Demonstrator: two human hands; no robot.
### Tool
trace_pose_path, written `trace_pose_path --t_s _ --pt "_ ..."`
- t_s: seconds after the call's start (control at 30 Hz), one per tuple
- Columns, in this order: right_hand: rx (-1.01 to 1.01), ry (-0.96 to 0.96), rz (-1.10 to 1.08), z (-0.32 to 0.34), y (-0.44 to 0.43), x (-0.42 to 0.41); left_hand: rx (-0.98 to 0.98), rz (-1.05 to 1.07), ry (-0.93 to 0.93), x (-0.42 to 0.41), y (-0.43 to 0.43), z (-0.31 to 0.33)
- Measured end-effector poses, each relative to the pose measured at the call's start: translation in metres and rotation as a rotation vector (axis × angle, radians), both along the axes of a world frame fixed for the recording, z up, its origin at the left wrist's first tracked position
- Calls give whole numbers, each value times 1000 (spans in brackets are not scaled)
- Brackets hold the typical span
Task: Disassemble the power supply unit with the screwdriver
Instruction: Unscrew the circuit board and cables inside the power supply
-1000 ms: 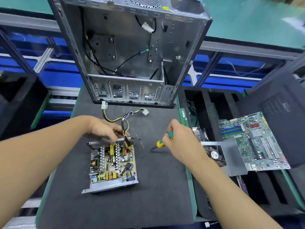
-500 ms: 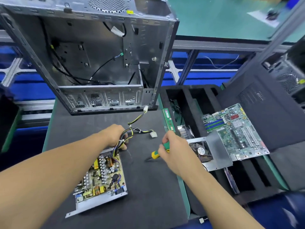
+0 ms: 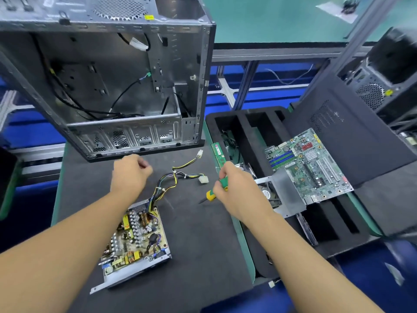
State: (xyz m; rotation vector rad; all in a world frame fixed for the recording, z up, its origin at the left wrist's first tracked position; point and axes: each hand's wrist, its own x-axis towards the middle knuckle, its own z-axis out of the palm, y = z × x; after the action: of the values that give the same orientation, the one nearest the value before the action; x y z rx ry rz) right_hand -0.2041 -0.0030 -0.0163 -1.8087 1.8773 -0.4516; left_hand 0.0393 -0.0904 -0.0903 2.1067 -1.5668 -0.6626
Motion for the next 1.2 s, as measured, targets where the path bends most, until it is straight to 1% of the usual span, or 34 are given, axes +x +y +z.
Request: trace_pose_path --t_s 0.07,0.13,0.17,0.3,0.37,0.47,0.53,0.63,0.73,0.8,0.83,0.9,0.93,0.97,1.07,1.13,1.2 --pt "-5 6 -8 8 -4 2 -91 -126 116 -25 21 16" --pt "-11 16 -19 17 -6 2 -93 -257 222 -53 42 26" --pt "-13 23 -27 21 -6 1 -87 -297 248 -64 50 28" --pt "6 53 -57 42 -2 -17 -145 -415 215 -96 69 35" --pt "13 81 -79 52 6 -35 -104 -533 249 -116 79 39" --pt "45 123 -139 61 22 -64 76 -618 276 -157 97 31" --pt "69 124 -185 65 35 -83 269 -576 367 -187 113 18" --pt "76 151 -231 65 57 -107 525 -429 474 -224 137 -8" --pt "74 178 -272 60 74 -126 645 -263 564 -250 151 -27" --pt "80 187 -276 58 78 -133 739 -187 666 -260 150 -29" --pt "81 188 -271 58 78 -134 779 -184 705 -262 147 -28" --pt "83 182 -260 59 75 -130 820 -259 755 -257 141 -20" --pt "80 169 -254 60 71 -127 786 -325 743 -251 138 -15" --pt "75 150 -243 62 67 -121 701 -393 704 -242 134 -10" --pt "45 96 -166 67 53 -98 365 -606 527 -205 124 6" --pt "20 79 -98 71 43 -77 138 -752 273 -176 114 18" --pt "8 89 -27 73 33 -53 6 -807 -12 -143 105 24"
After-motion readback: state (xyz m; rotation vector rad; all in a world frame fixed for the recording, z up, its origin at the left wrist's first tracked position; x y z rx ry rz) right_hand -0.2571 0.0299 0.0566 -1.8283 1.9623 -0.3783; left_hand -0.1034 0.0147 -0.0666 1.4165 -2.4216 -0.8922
